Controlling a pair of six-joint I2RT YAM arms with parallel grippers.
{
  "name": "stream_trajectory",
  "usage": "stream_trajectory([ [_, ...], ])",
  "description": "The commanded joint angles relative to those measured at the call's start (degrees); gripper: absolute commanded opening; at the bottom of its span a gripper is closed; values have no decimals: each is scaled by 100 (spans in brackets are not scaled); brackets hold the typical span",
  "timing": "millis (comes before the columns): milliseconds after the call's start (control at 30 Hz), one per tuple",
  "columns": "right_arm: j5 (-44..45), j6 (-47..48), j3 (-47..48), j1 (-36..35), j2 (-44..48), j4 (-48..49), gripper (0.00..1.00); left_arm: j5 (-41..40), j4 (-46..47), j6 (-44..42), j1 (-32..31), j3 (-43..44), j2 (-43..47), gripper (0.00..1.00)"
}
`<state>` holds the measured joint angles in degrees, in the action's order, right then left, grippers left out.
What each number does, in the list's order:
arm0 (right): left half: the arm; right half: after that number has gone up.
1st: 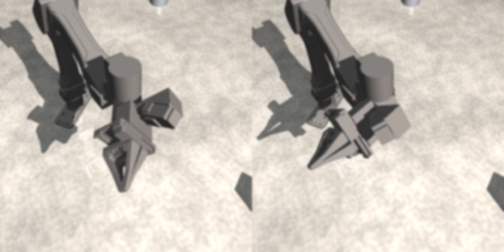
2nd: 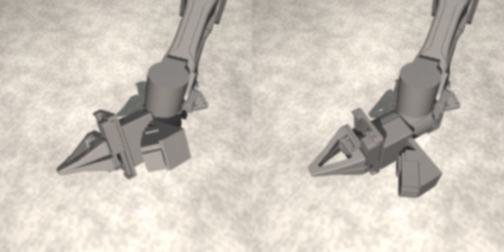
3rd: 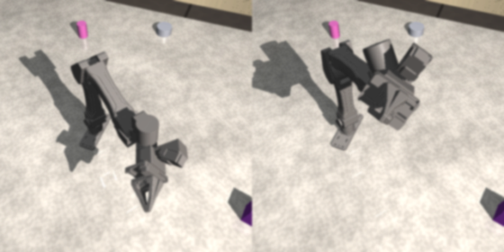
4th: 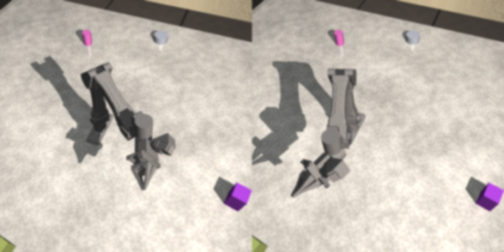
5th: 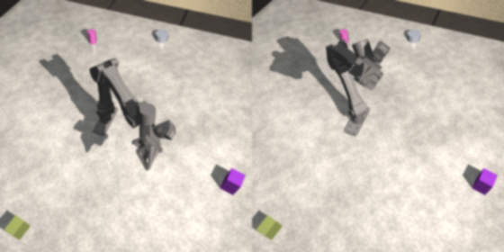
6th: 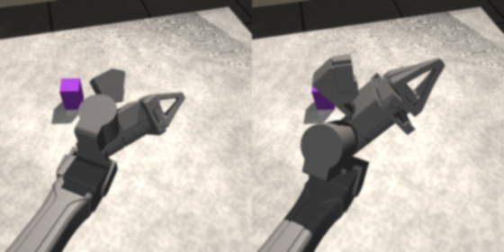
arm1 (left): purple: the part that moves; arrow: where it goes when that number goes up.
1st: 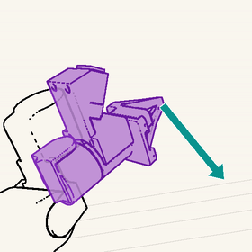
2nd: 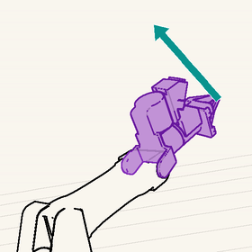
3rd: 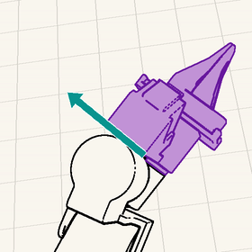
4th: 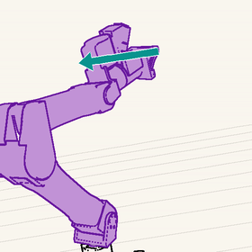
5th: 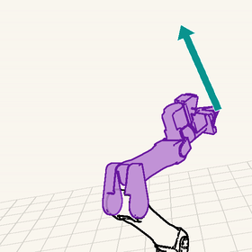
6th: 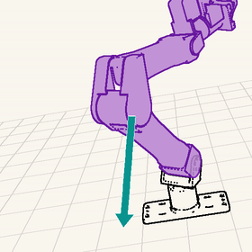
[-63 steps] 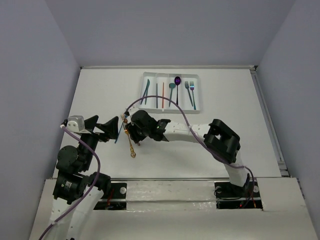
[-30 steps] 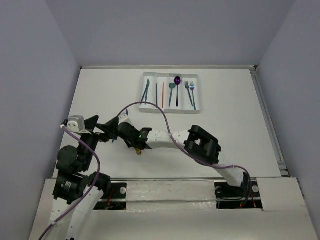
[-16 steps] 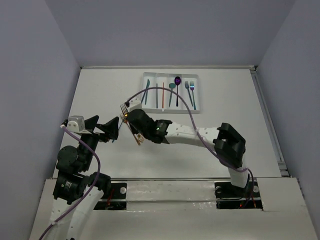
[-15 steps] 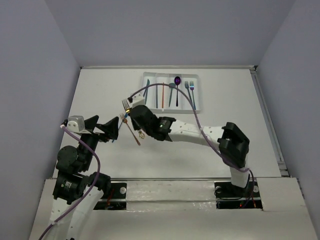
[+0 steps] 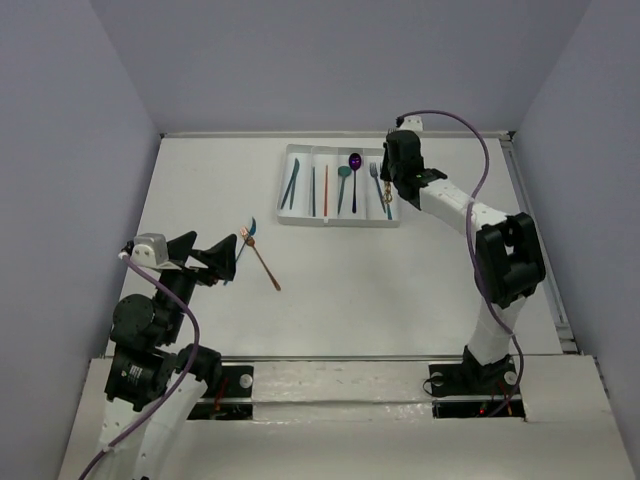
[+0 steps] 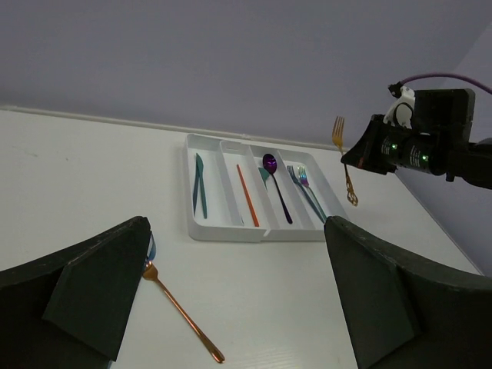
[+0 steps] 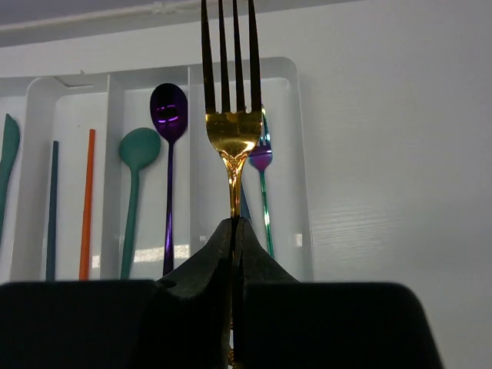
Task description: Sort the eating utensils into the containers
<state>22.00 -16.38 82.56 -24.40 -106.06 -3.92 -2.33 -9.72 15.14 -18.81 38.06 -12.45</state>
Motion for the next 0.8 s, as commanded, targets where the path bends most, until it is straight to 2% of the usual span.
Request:
stream_trajectory([
  [0, -748, 170, 655, 295, -580, 41, 0, 57, 216, 24, -62, 87, 23, 99],
  [133, -934, 284, 1173, 401, -1082, -284, 0, 48, 216, 24, -62, 96, 14, 99],
  [300, -829, 215, 1043, 401, -1417, -135, 0, 39, 224, 24, -62, 96, -3, 99],
  [333, -768, 206, 990, 401, -1426, -100, 3, 48, 233, 16, -62, 96, -12, 99],
  [533, -819, 232, 1139, 401, -1321, -100, 42, 40, 233, 16, -62, 96, -56, 99],
  [567, -864, 232, 1183, 401, -1268, -143, 51, 39, 233, 16, -62, 96, -56, 99],
  [633, -1152, 171, 1148, 401, -1032, -135, 61, 31, 233, 24, -62, 96, -47, 99],
  [767, -1347, 144, 797, 6, -548, -30, 64, 31, 242, 16, -62, 96, -47, 99],
])
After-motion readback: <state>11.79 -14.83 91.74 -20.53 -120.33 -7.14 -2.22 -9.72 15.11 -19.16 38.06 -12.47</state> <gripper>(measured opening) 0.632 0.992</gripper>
